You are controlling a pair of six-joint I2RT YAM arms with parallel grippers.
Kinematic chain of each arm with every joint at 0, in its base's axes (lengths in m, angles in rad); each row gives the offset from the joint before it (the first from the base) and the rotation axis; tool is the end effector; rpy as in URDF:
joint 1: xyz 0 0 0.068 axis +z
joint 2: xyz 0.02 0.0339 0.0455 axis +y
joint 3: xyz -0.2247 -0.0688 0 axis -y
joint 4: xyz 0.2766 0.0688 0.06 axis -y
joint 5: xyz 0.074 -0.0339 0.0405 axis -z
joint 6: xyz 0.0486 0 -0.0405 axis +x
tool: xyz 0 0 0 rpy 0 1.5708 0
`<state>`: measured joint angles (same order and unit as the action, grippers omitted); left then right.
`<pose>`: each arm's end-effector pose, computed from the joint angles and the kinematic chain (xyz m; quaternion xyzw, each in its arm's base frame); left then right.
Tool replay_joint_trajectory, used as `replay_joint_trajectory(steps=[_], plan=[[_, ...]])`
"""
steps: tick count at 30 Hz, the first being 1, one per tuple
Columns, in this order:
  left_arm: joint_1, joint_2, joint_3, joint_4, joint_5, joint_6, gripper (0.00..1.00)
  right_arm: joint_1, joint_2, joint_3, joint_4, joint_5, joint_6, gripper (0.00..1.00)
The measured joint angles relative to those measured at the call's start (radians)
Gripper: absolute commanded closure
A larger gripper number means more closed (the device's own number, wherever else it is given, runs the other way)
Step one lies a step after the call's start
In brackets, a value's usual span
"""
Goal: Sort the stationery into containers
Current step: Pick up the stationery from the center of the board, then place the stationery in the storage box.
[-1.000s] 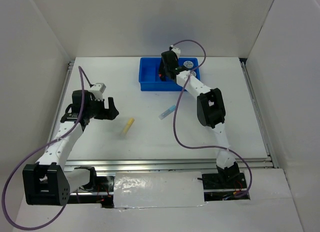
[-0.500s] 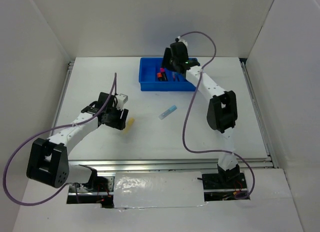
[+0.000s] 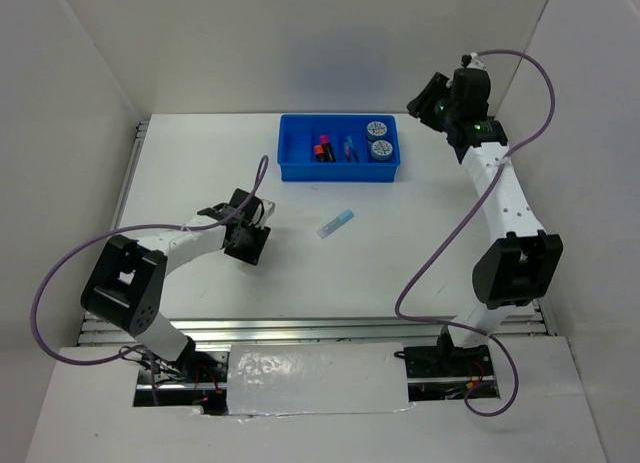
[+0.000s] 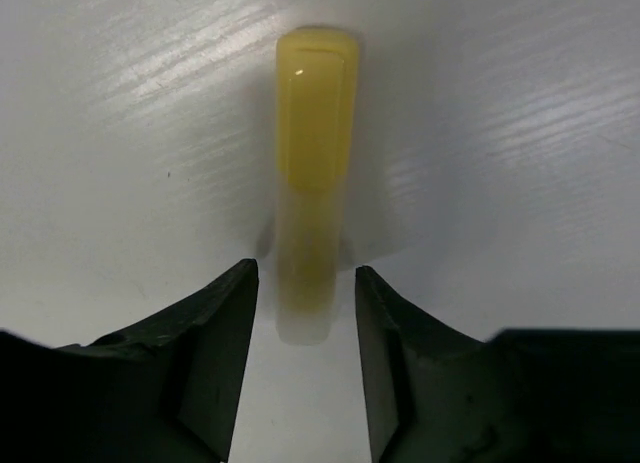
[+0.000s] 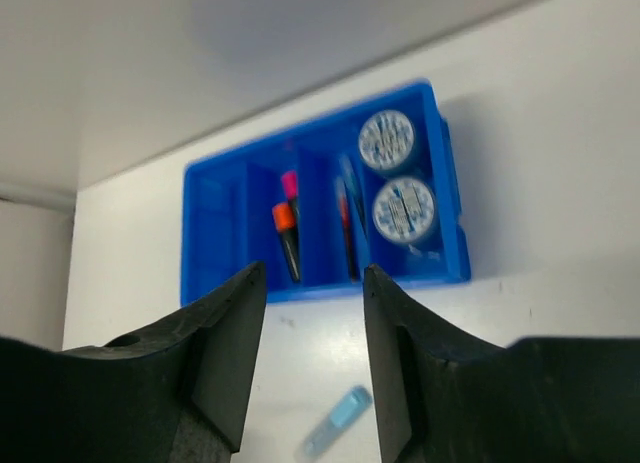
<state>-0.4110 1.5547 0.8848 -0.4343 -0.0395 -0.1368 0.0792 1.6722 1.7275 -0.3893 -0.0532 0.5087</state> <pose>0.2992 -0.1283 0.1040 0.1284 0.9642 -0.0440 0.2277 0.4298 0.0367 0.3721 0.1585 0.7991 0.1887 0.5484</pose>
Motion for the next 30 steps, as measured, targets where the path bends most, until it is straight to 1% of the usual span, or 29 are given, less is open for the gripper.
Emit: replay_joint_trajectory(steps=[3, 5, 7, 8, 11, 12, 13, 14, 17, 18, 21, 23, 26, 28, 30], plan=[[0.0, 0.038, 0.003, 0.026, -0.014, 0.001, 0.52, -0.038, -0.04, -0.137, 0.003, -0.061, 0.0, 0.51], [0.0, 0.045, 0.004, 0.042, -0.016, 0.001, 0.52, -0.048, -0.055, -0.202, 0.0, -0.092, -0.001, 0.51], [-0.001, 0.046, 0.004, 0.063, -0.017, 0.001, 0.52, -0.056, -0.064, -0.241, -0.003, -0.119, -0.004, 0.52], [-0.003, 0.046, 0.003, 0.07, -0.016, 0.0, 0.53, -0.059, -0.071, -0.252, -0.003, -0.13, -0.005, 0.52], [-0.01, 0.047, -0.006, 0.105, -0.017, -0.002, 0.66, -0.067, -0.101, -0.272, -0.001, -0.165, -0.009, 0.55], [-0.012, 0.047, -0.006, 0.108, -0.016, 0.0, 0.75, -0.072, -0.113, -0.273, 0.002, -0.178, -0.01, 0.57], [-0.014, 0.047, -0.006, 0.111, -0.016, 0.002, 0.81, -0.081, -0.124, -0.274, 0.005, -0.188, -0.011, 0.57], [-0.015, 0.047, -0.006, 0.115, -0.015, 0.001, 0.88, -0.093, -0.135, -0.275, 0.009, -0.197, -0.013, 0.58], [-0.016, 0.047, 0.02, 0.093, -0.01, 0.002, 0.95, -0.116, -0.163, -0.284, 0.018, -0.212, -0.028, 0.6], [-0.016, 0.047, 0.047, 0.081, -0.008, 0.003, 0.96, -0.122, -0.173, -0.293, 0.026, -0.217, -0.036, 0.6], [-0.014, 0.048, 0.2, 0.023, -0.006, 0.008, 0.97, -0.123, -0.2, -0.329, 0.04, -0.233, -0.06, 0.61], [-0.009, 0.061, 0.38, 0.007, -0.006, 0.01, 1.0, -0.121, -0.217, -0.36, 0.043, -0.243, -0.079, 0.61], [0.003, 0.118, 0.66, 0.048, -0.006, 0.009, 1.0, -0.121, -0.245, -0.41, 0.05, -0.251, -0.106, 0.62], [0.012, 0.177, 0.812, 0.106, -0.003, 0.006, 0.99, -0.121, -0.26, -0.437, 0.051, -0.251, -0.119, 0.62], [0.021, 0.238, 0.906, 0.168, 0.004, 0.003, 0.98, -0.121, -0.268, -0.45, 0.052, -0.252, -0.129, 0.63]])
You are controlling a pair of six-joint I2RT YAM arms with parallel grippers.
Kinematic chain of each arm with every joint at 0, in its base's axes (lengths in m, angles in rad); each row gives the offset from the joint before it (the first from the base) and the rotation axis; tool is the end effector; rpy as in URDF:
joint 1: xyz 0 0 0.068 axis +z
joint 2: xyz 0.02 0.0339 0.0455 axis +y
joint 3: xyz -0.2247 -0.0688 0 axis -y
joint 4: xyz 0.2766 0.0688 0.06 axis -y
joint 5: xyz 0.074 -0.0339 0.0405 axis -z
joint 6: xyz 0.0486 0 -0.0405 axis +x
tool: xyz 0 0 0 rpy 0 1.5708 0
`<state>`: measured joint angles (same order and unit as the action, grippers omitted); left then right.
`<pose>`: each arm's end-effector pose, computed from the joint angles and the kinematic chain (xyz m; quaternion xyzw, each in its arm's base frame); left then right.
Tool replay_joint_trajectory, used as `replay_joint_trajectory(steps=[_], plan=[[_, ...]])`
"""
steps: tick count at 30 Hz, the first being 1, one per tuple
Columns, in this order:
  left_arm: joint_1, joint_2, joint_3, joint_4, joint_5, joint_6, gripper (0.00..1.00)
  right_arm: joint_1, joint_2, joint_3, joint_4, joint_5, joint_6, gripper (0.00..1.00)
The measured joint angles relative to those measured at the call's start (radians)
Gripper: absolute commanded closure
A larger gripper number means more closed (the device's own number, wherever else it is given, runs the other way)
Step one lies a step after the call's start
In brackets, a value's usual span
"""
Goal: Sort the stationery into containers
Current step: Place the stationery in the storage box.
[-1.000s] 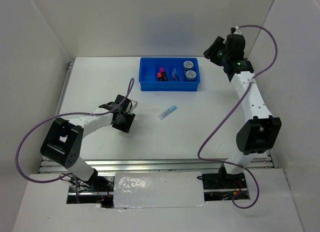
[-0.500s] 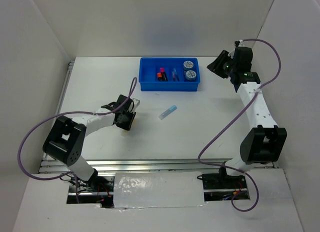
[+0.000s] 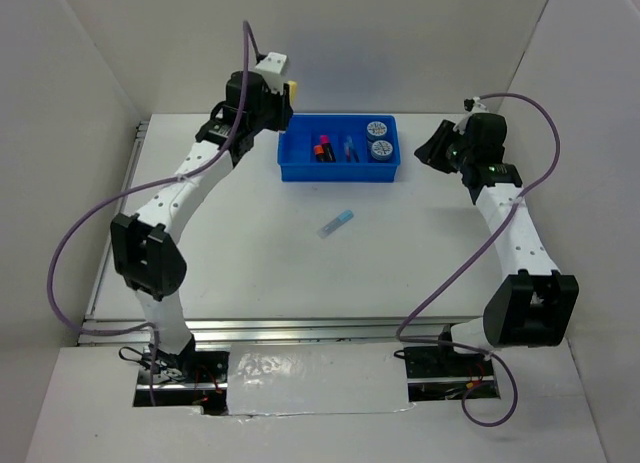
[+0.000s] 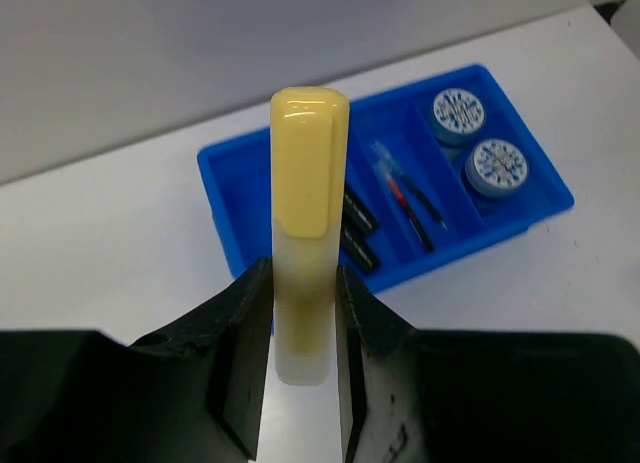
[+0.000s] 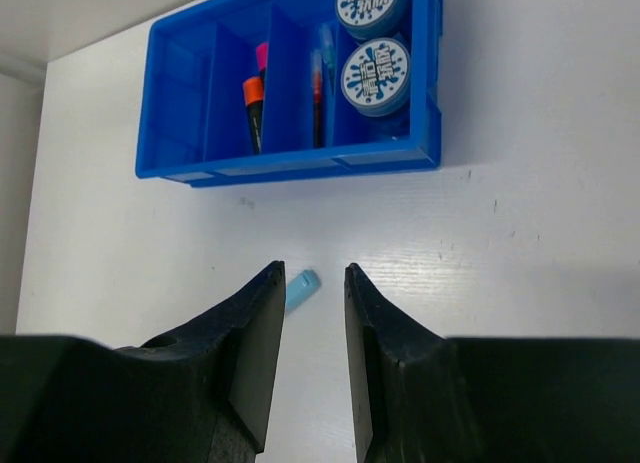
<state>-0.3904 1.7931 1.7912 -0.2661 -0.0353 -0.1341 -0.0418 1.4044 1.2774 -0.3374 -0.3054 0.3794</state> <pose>0.4302 -0.1752 0.3597 0.0910 0.7900 -0.1436 0.5891 0.3726 -0.0010 0.3057 0.0976 0.8391 0.2148 0.4902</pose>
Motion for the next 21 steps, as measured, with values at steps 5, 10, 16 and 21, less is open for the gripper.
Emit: replay_joint_trajectory(steps=[5, 10, 16, 21], plan=[[0.016, 0.204, 0.141, 0.117, 0.023, -0.025, 0.98, 0.0, -0.023, -0.031, 0.0, -0.007, -0.022, 0.63], [0.024, 0.393, 0.192, 0.159, 0.033, -0.056, 0.97, -0.007, -0.028, -0.049, 0.004, -0.018, -0.022, 0.64], [0.026, 0.533, 0.244, 0.144, 0.021, -0.078, 0.96, -0.011, -0.028, -0.068, 0.002, -0.025, -0.027, 0.64], [0.026, 0.576, 0.299, 0.135, -0.001, -0.079, 0.84, -0.011, -0.028, -0.068, 0.002, -0.032, -0.03, 0.64]])
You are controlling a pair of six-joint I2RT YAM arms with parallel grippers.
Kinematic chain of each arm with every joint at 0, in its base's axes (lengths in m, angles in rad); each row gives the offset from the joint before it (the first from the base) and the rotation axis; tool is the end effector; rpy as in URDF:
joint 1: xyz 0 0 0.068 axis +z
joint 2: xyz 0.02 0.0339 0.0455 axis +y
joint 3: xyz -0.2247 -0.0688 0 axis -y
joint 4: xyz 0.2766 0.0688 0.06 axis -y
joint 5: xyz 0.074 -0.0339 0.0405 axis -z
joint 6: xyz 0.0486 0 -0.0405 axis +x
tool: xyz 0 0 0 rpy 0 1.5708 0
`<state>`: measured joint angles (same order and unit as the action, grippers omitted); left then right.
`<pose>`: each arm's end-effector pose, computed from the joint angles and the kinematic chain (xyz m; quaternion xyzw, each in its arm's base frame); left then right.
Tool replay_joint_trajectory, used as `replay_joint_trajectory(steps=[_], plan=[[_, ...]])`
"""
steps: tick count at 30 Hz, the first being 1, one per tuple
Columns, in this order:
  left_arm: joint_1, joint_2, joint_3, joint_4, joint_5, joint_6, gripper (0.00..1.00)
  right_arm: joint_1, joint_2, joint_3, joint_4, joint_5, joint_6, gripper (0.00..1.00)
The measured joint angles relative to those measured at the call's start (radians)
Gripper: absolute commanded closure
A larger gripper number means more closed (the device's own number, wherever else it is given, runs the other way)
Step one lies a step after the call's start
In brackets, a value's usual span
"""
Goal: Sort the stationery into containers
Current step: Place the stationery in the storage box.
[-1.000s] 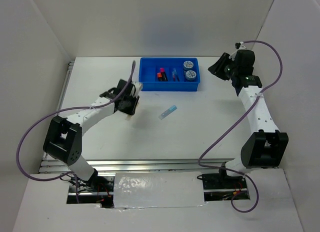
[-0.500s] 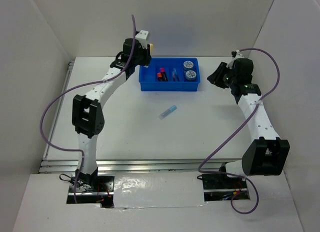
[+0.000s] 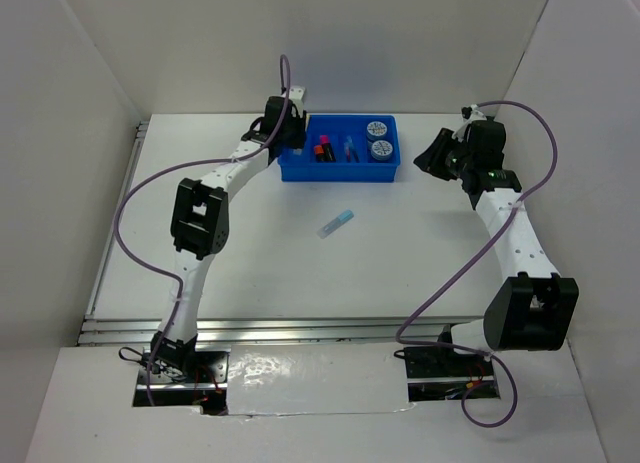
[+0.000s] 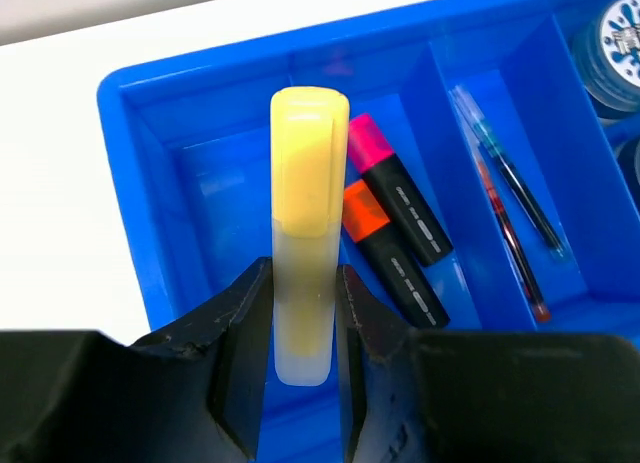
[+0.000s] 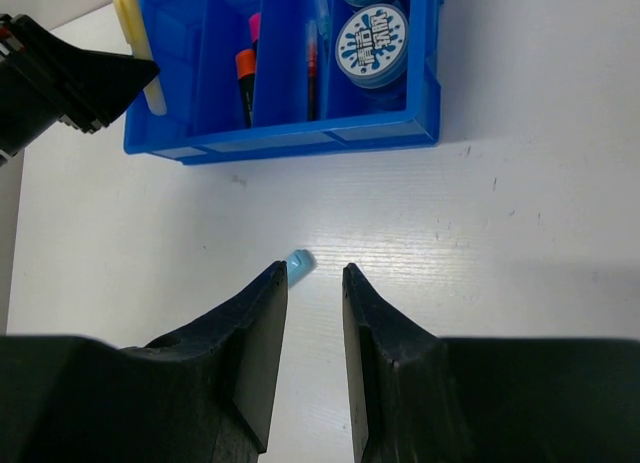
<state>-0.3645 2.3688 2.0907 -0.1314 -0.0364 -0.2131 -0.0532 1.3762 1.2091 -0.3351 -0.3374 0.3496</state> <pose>0.5386 -0.2036 0.2033 0.0533 0.8343 -0.1416 0.5301 0.3647 -0.0033 0.2894 0.0859 0.8484 0.2170 0.4752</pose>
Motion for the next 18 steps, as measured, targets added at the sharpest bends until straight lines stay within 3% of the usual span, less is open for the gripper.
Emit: replay_joint_trajectory(steps=[4, 7, 9, 11, 18], plan=[[0.0, 0.008, 0.006, -0.003, -0.027, 0.0, 0.75, 0.0, 0.0, 0.0, 0.0, -0.005, 0.0, 0.63], [0.0, 0.028, 0.029, -0.016, -0.044, 0.0, 0.63, 0.0, 0.001, 0.0, -0.002, -0.01, 0.0, 0.63], [0.0, 0.04, 0.042, -0.029, -0.05, 0.003, 0.43, 0.0, 0.002, 0.001, -0.002, -0.012, 0.0, 0.63], [0.0, 0.043, 0.042, -0.04, -0.056, 0.002, 0.33, 0.0, 0.003, 0.003, -0.003, -0.015, 0.0, 0.63], [0.0, -0.008, -0.016, -0.032, -0.038, -0.003, 0.32, 0.01, 0.002, 0.016, -0.01, -0.018, 0.0, 0.63]])
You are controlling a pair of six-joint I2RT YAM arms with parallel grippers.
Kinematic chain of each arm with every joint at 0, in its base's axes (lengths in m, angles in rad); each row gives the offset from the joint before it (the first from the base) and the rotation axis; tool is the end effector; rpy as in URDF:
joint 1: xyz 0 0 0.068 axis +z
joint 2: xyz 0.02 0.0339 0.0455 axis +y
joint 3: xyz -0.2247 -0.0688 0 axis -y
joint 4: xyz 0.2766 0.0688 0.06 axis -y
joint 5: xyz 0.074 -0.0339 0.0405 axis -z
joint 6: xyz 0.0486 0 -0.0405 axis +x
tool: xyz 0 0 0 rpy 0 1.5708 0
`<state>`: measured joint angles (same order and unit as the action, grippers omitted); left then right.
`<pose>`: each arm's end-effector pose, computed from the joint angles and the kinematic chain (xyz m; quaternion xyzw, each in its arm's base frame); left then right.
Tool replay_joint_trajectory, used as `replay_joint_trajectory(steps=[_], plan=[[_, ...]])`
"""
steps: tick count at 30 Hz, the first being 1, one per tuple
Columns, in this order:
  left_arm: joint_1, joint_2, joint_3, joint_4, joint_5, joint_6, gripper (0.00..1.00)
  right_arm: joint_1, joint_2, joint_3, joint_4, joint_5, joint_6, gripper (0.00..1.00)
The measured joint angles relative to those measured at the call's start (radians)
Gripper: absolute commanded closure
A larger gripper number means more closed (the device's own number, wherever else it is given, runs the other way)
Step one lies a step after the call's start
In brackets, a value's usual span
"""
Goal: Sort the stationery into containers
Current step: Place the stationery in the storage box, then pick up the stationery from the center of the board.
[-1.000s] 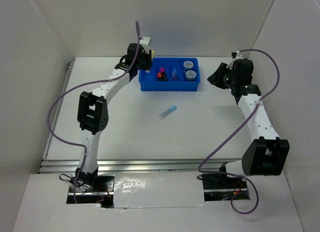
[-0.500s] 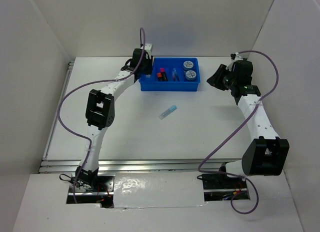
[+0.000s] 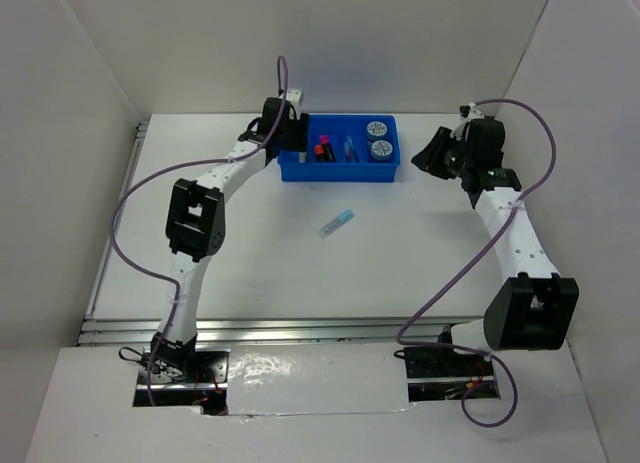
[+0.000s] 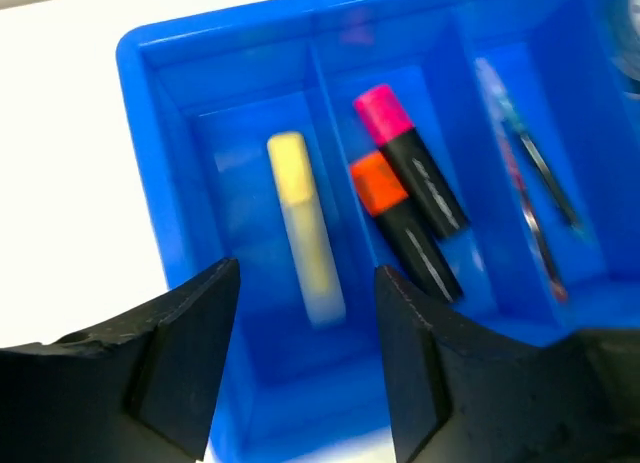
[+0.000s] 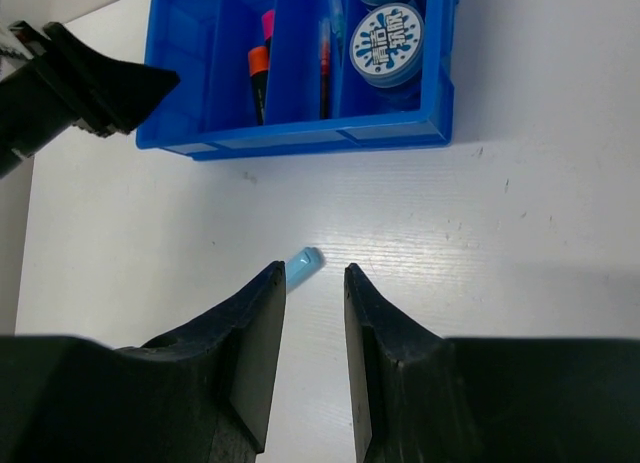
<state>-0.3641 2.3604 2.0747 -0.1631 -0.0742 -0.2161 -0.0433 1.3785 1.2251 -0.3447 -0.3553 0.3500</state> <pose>0.5360 -0.2004 0.1982 0.0429 0.8453 -0.1220 0.5184 0.3650 0.0011 0.2940 0.0767 0.8474 0.2269 0.4739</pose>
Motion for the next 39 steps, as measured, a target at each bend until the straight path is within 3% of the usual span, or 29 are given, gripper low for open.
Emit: replay_joint_trajectory(steps=[7, 13, 18, 23, 30, 32, 35, 36, 39], plan=[[-0.013, -0.361, -0.261, -0.027, 0.127, 0.018, 0.34, 0.016, -0.032, -0.008, -0.009, 0.003, -0.001, 0.62], [-0.146, -0.666, -0.567, -0.007, 0.2, 0.052, 0.3, 0.019, -0.106, -0.052, -0.014, 0.014, -0.003, 0.59], [-0.243, -0.58, -0.702, -0.056, 0.241, 0.05, 0.28, 0.019, -0.128, -0.055, -0.019, 0.028, -0.008, 0.54], [-0.302, -0.439, -0.705, -0.123, 0.234, 0.059, 0.28, 0.019, -0.154, -0.069, -0.026, 0.03, -0.025, 0.48], [-0.34, -0.317, -0.546, -0.143, 0.187, 0.082, 0.28, 0.019, -0.165, -0.074, -0.042, 0.031, -0.045, 0.16], [-0.34, -0.29, -0.514, -0.142, 0.169, 0.084, 0.23, 0.019, -0.166, -0.074, -0.045, 0.034, -0.051, 0.05], [-0.34, -0.258, -0.497, -0.141, 0.147, 0.087, 0.22, 0.019, -0.166, -0.074, -0.048, 0.039, -0.061, 0.0], [-0.339, -0.25, -0.497, -0.143, 0.14, 0.088, 0.12, 0.019, -0.167, -0.074, -0.049, 0.041, -0.062, 0.0], [-0.338, -0.227, -0.496, -0.146, 0.127, 0.106, 0.11, 0.019, -0.174, -0.08, -0.049, 0.046, -0.064, 0.0]])
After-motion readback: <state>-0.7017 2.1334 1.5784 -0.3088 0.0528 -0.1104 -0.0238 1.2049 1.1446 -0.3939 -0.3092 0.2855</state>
